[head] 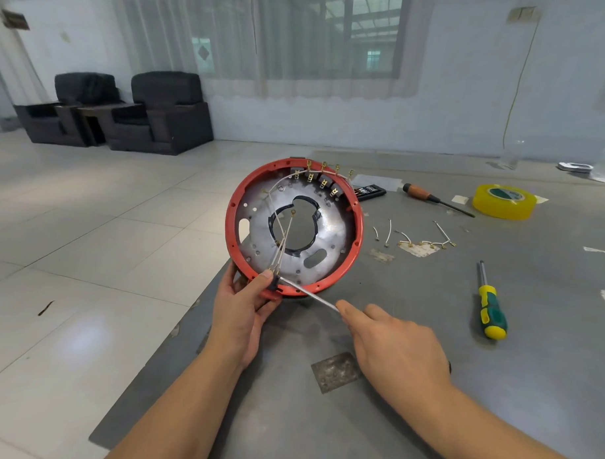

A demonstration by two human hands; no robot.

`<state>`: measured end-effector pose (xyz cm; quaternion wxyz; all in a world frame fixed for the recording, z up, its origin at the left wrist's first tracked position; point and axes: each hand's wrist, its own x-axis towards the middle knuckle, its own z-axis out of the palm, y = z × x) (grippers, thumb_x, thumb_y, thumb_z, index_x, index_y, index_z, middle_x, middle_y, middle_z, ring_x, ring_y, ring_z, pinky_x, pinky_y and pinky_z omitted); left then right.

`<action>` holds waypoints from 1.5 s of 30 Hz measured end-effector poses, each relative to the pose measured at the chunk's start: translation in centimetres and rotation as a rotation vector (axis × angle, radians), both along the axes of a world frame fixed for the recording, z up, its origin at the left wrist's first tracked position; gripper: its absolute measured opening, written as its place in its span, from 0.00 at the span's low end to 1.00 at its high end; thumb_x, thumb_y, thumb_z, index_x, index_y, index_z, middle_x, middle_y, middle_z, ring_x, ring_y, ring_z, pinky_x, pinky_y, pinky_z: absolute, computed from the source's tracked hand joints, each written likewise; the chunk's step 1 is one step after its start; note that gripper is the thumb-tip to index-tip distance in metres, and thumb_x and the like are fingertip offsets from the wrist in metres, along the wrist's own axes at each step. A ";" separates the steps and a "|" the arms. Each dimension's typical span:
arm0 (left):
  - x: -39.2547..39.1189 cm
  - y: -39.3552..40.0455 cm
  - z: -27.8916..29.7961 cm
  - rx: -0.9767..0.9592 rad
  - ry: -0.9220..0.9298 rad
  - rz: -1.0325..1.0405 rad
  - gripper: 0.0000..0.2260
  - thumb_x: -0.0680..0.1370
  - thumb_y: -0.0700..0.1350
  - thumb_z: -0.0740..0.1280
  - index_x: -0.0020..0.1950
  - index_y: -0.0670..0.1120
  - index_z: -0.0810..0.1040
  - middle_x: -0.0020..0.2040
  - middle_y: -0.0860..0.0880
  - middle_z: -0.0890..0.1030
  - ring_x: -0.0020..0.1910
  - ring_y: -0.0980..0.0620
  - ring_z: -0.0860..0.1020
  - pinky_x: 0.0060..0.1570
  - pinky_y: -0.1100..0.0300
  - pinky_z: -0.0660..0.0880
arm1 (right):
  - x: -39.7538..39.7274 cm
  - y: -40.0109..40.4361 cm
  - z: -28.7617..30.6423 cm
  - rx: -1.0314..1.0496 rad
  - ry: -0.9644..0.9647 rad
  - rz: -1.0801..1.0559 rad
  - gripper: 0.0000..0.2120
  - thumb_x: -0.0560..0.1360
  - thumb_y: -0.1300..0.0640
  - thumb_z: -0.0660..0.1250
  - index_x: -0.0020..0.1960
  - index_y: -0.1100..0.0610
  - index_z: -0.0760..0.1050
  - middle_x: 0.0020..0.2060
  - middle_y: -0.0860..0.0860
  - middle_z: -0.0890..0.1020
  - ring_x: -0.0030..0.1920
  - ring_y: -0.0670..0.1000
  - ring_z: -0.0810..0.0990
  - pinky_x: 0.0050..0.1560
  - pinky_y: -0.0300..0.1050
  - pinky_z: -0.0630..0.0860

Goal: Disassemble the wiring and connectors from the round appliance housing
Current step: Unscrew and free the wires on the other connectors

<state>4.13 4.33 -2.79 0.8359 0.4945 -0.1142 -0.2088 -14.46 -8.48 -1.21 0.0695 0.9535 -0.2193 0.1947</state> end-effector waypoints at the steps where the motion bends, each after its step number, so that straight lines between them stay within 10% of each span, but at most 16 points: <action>1: 0.0 0.0 0.0 0.004 0.004 0.000 0.19 0.80 0.37 0.72 0.71 0.45 0.77 0.62 0.39 0.85 0.56 0.37 0.86 0.56 0.42 0.84 | 0.1 0.1 -0.1 0.004 -0.002 -0.004 0.26 0.61 0.57 0.82 0.57 0.43 0.82 0.28 0.47 0.74 0.17 0.56 0.70 0.23 0.38 0.50; 19: 0.4 -0.1 -0.5 -0.009 0.035 0.007 0.21 0.80 0.36 0.72 0.73 0.43 0.76 0.63 0.40 0.85 0.56 0.36 0.86 0.53 0.44 0.85 | -0.3 -2.1 1.5 -0.037 0.027 0.012 0.14 0.84 0.46 0.53 0.68 0.37 0.65 0.43 0.47 0.76 0.36 0.56 0.80 0.28 0.45 0.59; 45: 0.2 -0.2 -0.1 0.016 -0.008 -0.047 0.19 0.81 0.35 0.69 0.72 0.42 0.77 0.64 0.40 0.84 0.53 0.40 0.87 0.54 0.44 0.85 | -0.1 -3.6 1.5 -0.112 0.076 0.054 0.16 0.82 0.49 0.61 0.67 0.36 0.63 0.39 0.47 0.75 0.31 0.56 0.78 0.25 0.42 0.56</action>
